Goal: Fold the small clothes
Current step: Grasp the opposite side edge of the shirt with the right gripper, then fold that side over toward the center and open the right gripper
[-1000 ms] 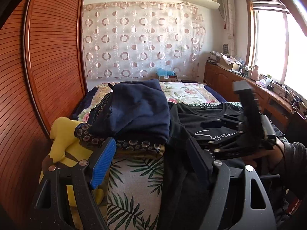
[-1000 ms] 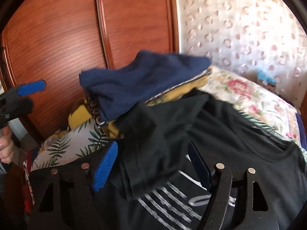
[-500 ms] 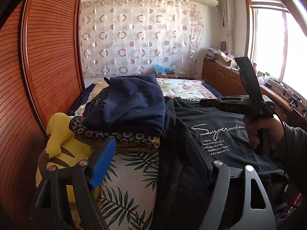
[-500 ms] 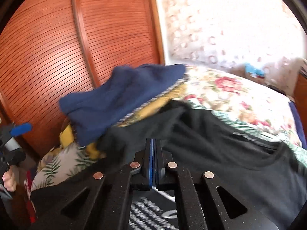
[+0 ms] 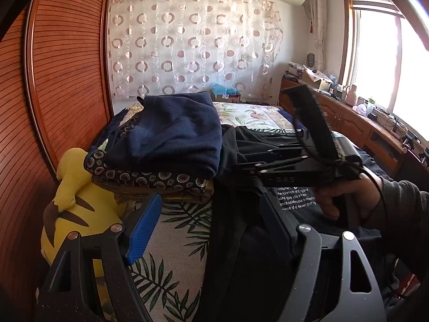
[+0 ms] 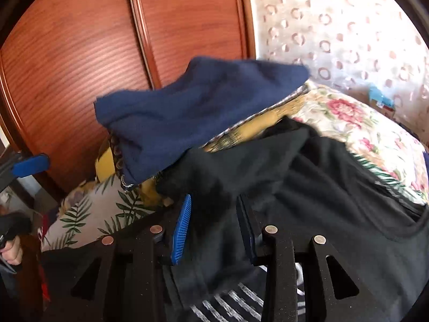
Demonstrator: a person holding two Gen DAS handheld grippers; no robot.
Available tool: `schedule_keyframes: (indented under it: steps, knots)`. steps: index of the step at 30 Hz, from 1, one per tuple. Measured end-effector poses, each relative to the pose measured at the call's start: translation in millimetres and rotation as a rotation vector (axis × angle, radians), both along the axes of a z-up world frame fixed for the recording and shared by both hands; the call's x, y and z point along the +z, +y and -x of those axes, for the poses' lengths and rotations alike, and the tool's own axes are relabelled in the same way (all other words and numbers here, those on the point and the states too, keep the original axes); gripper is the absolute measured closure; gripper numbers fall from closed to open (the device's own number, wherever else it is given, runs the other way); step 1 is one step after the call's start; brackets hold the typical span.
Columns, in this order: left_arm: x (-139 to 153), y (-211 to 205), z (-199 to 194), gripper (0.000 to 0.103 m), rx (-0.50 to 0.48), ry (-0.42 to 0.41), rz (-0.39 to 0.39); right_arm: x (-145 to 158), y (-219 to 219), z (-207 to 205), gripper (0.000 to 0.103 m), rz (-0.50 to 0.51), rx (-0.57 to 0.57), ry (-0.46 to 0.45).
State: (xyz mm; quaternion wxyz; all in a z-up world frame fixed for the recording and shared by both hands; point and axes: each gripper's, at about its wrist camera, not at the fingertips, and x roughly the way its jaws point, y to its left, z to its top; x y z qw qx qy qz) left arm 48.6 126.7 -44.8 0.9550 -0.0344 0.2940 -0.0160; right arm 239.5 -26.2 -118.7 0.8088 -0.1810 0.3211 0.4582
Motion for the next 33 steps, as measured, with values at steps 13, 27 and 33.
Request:
schedule_keyframes:
  steps: [13,27,33]
  knots:
    - [-7,-9,0,0.026,-0.017,0.017,0.011,24,-71,-53,0.1,-0.11,-0.3,0.033]
    - [-25,-33,-29,0.026,-0.049,0.087,-0.008,9,-117,-42,0.063,0.023,-0.366,-0.052]
    - [-48,-43,-53,0.026,-0.046,0.171,-0.058,7,-128,-25,0.063,0.082,-0.361,-0.061]
